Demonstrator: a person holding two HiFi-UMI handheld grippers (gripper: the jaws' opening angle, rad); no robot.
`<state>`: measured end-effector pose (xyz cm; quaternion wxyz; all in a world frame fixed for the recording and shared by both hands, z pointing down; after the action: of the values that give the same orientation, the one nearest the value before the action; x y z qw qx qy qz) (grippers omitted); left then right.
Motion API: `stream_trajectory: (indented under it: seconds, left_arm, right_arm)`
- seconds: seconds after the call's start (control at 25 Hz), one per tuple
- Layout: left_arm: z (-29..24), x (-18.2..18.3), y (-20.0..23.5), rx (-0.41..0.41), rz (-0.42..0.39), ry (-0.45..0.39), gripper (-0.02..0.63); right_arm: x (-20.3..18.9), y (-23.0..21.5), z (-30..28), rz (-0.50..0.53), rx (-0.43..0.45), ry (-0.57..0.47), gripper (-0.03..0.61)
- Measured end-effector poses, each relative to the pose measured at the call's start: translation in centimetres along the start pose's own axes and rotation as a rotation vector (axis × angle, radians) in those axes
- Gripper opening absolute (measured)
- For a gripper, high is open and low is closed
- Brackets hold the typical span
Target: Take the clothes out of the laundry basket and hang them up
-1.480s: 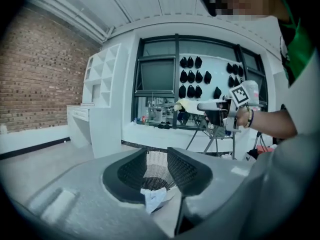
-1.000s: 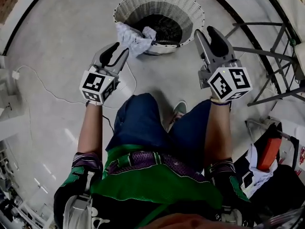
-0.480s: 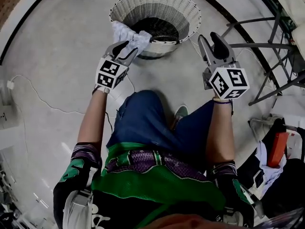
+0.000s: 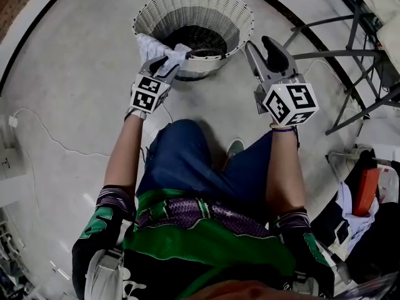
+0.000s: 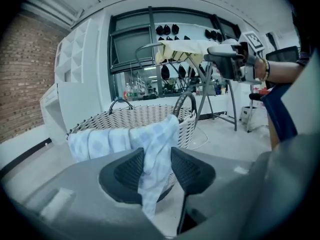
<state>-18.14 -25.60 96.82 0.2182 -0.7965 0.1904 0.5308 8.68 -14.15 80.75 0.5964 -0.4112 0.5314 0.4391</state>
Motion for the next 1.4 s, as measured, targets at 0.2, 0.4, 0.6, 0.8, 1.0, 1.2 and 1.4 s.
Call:
stream_trajectory:
  seconds: [0.2, 0.4, 0.6, 0.8, 1.0, 1.2, 1.4]
  left_arm:
    - [0.1, 0.1, -0.3, 0.023, 0.023, 0.005, 0.033]
    - [1.4, 1.2, -0.5, 0.019, 0.020, -0.024, 0.023]
    - [2.5, 2.3, 0.3, 0.032, 0.059, -0.064, 0.022]
    - [3.7, 5.0, 1.5, 0.061, 0.092, -0.093, 0.021]
    - [4.6, 10.3, 2.3, 0.090, 0.109, -0.070, 0.021]
    - [6.7, 18.2, 2.8, 0.104, 0.119, -0.034, 0.021]
    - [9.8, 27.8, 2.9, 0.097, 0.143, -0.049, 0.021]
  right_arm:
    - [-0.6, -0.2, -0.7, -0.017, 0.009, 0.004, 0.183]
    - [-0.8, -0.5, -1.0, -0.019, 0.011, -0.001, 0.183]
    - [-0.8, -0.9, -1.3, -0.042, 0.006, -0.012, 0.183]
    - [-1.5, -0.2, -1.8, -0.078, 0.056, 0.030, 0.183]
    - [-0.7, 0.1, -2.5, -0.113, 0.094, 0.112, 0.183]
    - [5.7, -0.4, -1.1, -0.113, 0.118, 0.204, 0.183]
    - [14.0, -0.6, 0.0, -0.143, 0.105, 0.252, 0.183]
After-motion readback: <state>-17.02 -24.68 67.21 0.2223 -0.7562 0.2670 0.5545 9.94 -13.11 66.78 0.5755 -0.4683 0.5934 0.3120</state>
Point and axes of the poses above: the fingertips, and each gripper's own axes: z backward along the fingers, y to its left, x out of its top, the point moved 8 cm from there along z, backward along the fingers, and after that the axes turned 7 degrees about -y, right-handed, at the moved point
